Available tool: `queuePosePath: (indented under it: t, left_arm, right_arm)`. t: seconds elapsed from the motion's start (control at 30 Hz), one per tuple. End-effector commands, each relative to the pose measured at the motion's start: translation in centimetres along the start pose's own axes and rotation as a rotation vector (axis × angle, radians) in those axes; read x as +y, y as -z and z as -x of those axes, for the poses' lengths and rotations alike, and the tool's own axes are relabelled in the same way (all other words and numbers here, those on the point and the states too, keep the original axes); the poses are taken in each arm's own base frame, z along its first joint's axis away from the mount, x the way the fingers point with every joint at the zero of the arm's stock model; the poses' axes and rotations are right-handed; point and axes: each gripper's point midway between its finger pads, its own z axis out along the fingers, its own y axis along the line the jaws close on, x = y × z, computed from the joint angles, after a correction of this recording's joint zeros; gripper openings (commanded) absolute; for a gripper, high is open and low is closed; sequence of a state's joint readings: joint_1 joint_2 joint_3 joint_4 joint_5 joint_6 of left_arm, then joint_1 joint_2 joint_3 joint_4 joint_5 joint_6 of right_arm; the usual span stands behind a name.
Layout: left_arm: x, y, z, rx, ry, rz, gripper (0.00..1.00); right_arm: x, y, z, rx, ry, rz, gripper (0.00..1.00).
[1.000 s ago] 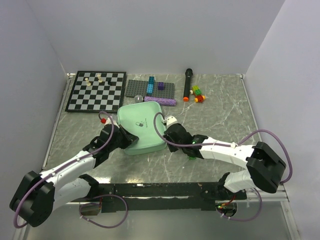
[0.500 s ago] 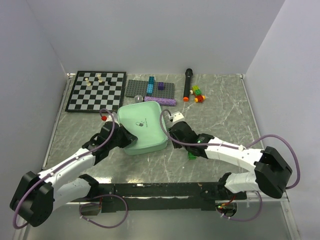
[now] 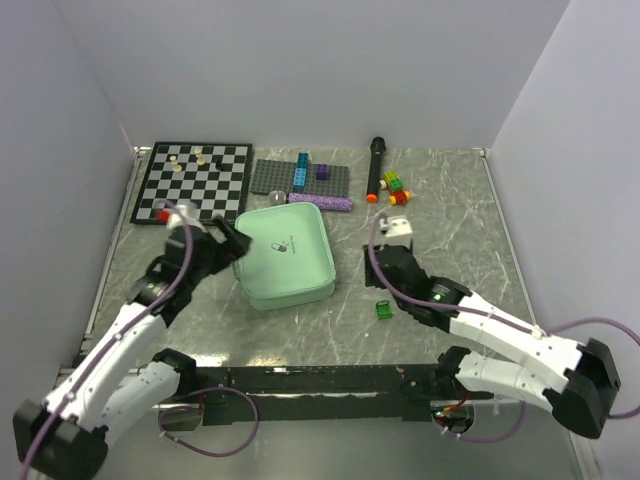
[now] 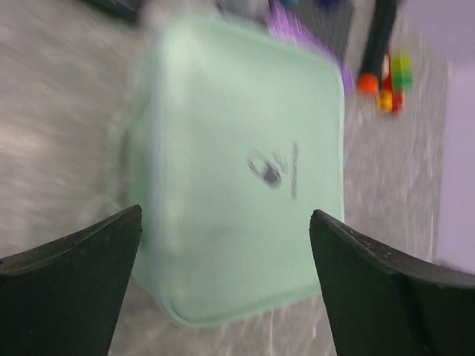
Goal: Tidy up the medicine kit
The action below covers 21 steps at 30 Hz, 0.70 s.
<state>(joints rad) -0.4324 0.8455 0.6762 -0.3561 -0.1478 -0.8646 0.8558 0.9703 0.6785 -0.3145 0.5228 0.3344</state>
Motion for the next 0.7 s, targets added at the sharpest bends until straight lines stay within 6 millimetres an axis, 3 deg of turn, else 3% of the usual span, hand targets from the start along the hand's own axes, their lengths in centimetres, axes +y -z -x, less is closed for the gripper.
queuePosePath:
  t: [0.0,0.1,0.13,0.27,0.4,0.53,0.67]
  left_arm:
    - [4.0,2.1,6.7,-0.200,0.008,0.131,0.97]
    - [7.9,3.2,9.8,-0.317,0.014,0.321,0.97]
    - [8.3,3.9,10.8,-0.360,0.015,0.354,0.96]
    - [6.6,4.6,11.4,-0.396,0.035,0.258,0.96]
    - [4.8,3.0,9.6,-0.301,0.027,0.141,0.96]
    - [4.3,2.2,8.9,-0.253,-0.004,0.110,0.96]
    - [3.8,2.2,9.2,-0.251,0.008,0.096,0.96]
  right_arm:
    - [-5.1,1.2,1.0,-0.090,-0.192,-0.186,0.68]
    - [-6.4,2.1,1.6,-0.130,-0.291,-0.201,0.70]
    - [-6.5,2.4,1.8,-0.142,-0.295,-0.190,0.71]
    - [-7.0,2.9,2.1,-0.143,-0.256,-0.203,0.75]
    - [-7.2,2.5,1.6,-0.079,-0.216,-0.246,0.76]
    - [-6.3,2.1,1.9,-0.060,-0.203,-0.214,0.76]
    - [-4.4,2.1,3.8,-0.093,-0.192,-0.113,0.75]
